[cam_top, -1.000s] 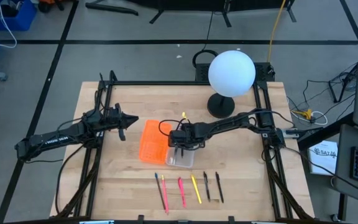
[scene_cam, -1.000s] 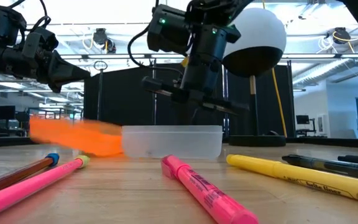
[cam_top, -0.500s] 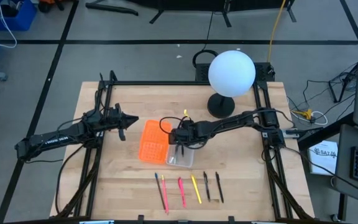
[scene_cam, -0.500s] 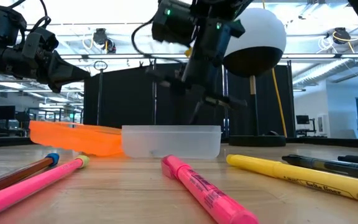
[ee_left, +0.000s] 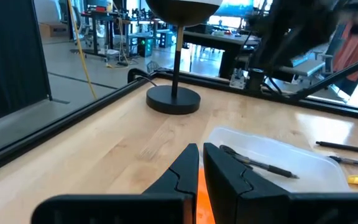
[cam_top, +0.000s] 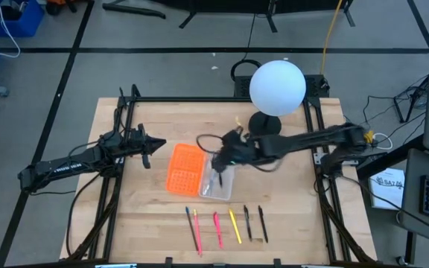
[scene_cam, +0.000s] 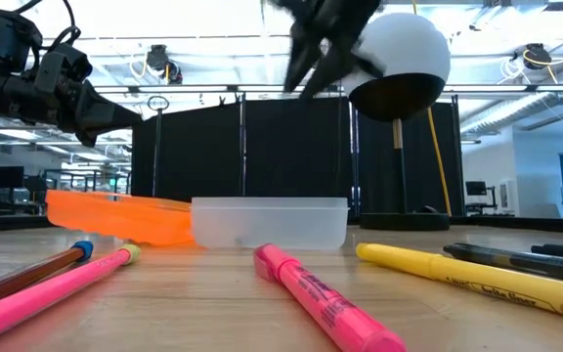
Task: Pick & place school supplies into a supply box
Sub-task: Put the brown pencil into the orange supply box
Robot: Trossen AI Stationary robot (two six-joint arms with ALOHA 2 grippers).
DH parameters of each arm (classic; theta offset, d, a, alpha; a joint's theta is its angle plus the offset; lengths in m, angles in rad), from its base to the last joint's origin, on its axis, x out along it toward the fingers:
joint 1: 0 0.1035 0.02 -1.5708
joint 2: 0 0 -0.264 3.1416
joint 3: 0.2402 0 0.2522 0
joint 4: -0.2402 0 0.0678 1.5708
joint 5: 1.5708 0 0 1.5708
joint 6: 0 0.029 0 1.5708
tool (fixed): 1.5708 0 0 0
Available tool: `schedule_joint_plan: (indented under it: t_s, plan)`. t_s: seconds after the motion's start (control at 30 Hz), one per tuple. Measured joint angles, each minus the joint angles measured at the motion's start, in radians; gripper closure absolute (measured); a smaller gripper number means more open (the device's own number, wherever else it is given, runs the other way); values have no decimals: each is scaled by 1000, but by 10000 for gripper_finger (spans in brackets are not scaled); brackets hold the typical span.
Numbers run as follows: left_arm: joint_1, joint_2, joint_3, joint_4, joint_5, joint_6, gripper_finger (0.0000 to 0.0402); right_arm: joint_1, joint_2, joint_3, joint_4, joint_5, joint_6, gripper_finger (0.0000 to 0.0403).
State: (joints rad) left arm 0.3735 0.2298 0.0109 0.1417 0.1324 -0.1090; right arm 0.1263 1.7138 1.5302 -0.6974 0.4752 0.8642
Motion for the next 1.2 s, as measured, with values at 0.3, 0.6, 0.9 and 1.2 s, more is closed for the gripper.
schedule_joint_plan:
  t_s: [0.3, 0.6, 0.9, 1.2]
  plan:
    - [0, 0, 0, -58, 0, 0, 371, 141, -320, -382, 173, 237, -144, 373]
    - [0, 6, 0, -108, -3, -25, 371, 149, -564, -900, 917, 120, -721, 401]
    - [0, 6, 0, -20, -2, -59, 371, 80, -753, -1301, 1468, -93, -872, 402]
    - [-1, 6, 0, -28, -71, -148, 371, -42, -948, -1383, 1401, -326, -825, 403]
